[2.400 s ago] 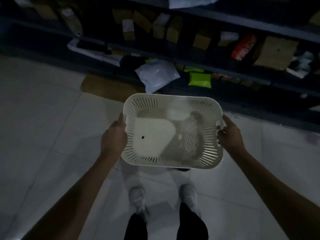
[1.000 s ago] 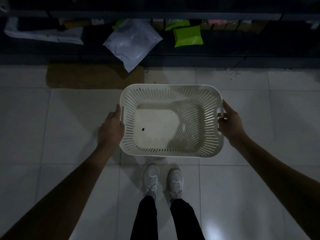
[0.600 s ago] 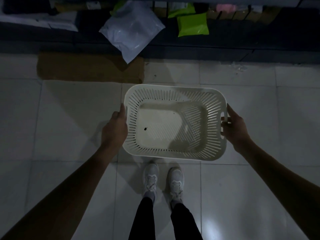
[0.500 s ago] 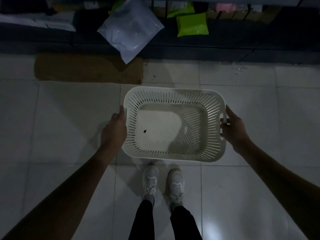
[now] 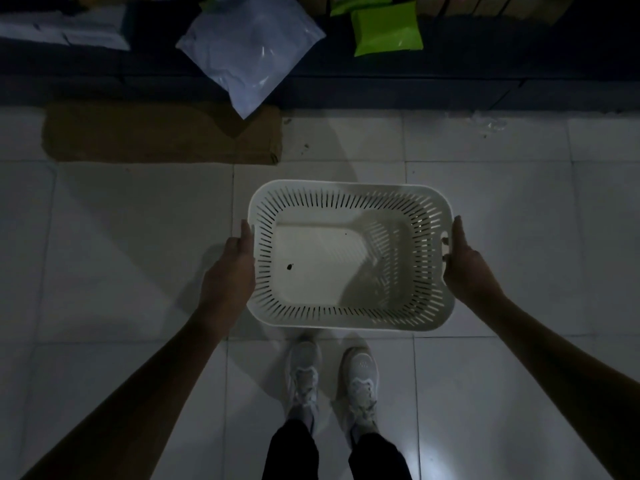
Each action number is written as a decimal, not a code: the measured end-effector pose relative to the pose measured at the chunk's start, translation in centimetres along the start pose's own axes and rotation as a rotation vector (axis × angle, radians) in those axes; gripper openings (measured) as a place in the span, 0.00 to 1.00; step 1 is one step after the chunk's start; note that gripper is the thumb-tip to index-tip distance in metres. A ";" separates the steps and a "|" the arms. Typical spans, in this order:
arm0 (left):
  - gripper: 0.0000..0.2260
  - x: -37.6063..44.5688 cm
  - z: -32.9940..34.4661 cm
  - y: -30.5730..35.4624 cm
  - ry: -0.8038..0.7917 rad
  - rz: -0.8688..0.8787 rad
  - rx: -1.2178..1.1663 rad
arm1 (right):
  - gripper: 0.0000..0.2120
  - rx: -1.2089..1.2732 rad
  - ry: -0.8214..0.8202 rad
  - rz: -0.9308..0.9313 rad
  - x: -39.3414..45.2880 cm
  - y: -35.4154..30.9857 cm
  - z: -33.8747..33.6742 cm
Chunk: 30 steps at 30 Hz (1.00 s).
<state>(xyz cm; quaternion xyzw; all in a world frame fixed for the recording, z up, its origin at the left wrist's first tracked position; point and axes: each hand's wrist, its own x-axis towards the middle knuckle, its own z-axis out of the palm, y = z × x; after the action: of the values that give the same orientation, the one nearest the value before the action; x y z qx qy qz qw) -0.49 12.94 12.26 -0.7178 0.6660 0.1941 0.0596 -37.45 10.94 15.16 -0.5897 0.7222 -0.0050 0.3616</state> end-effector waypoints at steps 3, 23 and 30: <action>0.32 0.3 -0.4 0.1 -0.028 0.065 0.229 | 0.49 -0.225 -0.075 -0.106 0.3 1.0 -0.1; 0.34 4.1 5.7 -0.3 0.082 0.267 0.268 | 0.37 -0.574 -0.020 -0.143 4.3 5.4 6.3; 0.34 3.6 3.5 0.3 -0.007 0.246 0.275 | 0.37 -0.426 -0.060 -0.150 3.0 3.5 4.4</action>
<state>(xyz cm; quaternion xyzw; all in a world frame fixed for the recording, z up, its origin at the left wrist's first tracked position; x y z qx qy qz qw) -1.36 10.71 7.81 -0.6154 0.7688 0.1094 0.1351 -38.20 11.30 8.83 -0.7045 0.6500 0.1385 0.2489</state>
